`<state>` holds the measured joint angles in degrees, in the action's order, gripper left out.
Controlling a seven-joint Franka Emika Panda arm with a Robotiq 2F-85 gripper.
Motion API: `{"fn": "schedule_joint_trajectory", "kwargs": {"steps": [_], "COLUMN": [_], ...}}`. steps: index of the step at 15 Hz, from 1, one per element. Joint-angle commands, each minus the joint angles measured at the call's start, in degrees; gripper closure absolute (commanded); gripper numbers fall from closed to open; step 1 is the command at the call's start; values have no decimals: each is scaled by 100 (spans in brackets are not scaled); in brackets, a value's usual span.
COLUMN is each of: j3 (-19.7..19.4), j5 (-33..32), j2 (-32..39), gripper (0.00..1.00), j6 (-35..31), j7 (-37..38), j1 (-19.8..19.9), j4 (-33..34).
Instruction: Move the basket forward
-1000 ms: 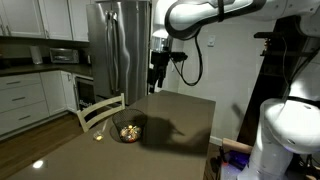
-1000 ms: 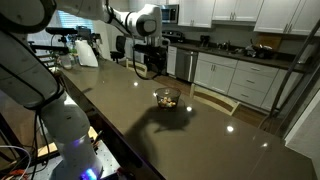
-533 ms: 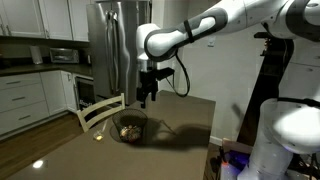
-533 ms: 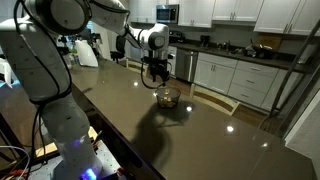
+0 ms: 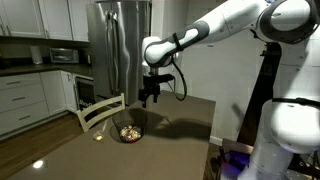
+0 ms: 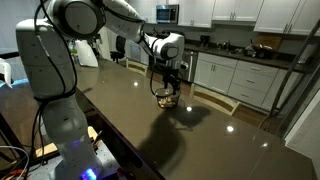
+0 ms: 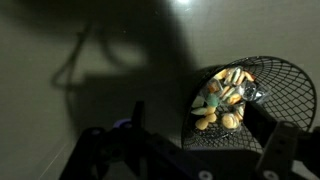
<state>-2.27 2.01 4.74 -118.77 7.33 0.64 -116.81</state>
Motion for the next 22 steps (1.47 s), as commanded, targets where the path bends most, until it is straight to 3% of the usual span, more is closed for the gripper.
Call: {"fn": "schedule_joint_trajectory", "kwargs": {"steps": [1, 7, 8, 10, 19, 22], "j3": [-14, 117, 135, 150, 153, 157], "j5": [784, 1725, 1764, 1750, 1691, 1695], "j2": [260, 627, 669, 738, 789, 798], "gripper": [0, 0, 25, 33, 93, 97], "j6": [-500, -974, -978, -954, -943, -944], "j7": [-416, -874, -919, -913, -863, -858], "j1": [163, 197, 199, 193, 201, 199], "j4": [-138, -332, -327, -300, -284, -267]}}
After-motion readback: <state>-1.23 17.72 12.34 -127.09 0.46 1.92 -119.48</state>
